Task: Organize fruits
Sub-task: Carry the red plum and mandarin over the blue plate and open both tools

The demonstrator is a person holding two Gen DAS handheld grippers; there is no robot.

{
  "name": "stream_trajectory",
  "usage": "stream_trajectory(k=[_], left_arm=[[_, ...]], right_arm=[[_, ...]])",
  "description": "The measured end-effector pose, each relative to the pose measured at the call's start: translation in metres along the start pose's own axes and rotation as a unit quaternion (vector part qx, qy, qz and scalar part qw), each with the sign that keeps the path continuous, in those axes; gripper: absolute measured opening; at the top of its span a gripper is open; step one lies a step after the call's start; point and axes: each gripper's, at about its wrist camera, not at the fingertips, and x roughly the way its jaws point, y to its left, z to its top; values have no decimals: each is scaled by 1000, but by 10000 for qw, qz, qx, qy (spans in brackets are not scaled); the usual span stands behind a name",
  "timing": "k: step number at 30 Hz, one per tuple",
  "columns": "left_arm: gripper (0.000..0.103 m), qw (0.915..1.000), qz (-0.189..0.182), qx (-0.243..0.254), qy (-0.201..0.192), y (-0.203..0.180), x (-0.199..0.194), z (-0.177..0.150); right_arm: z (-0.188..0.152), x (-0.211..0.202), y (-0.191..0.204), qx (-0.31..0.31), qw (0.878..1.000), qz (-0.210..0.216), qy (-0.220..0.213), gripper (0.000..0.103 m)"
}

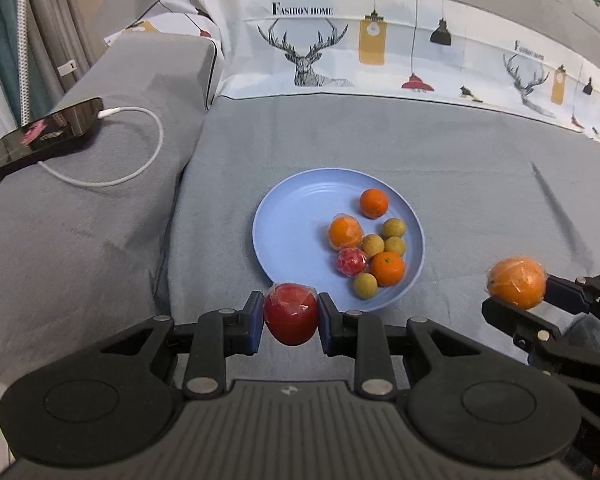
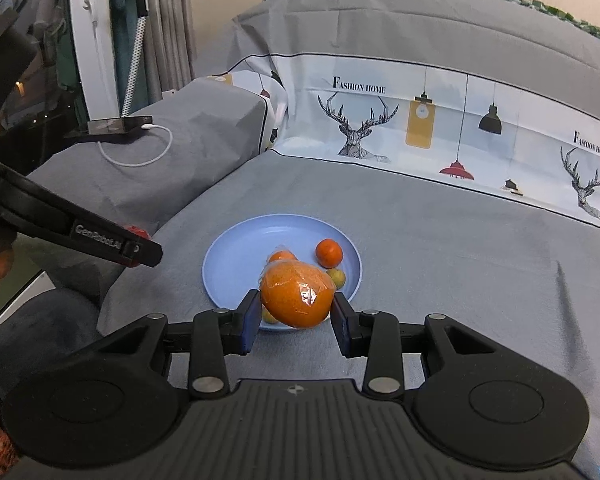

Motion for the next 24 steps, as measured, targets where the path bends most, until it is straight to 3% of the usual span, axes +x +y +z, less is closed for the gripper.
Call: stream_trajectory(k=[24], left_arm=[[31, 9988, 86, 95, 467, 1, 106, 55]], right_arm=[[29, 118, -15, -2, 9989, 58, 474, 39]])
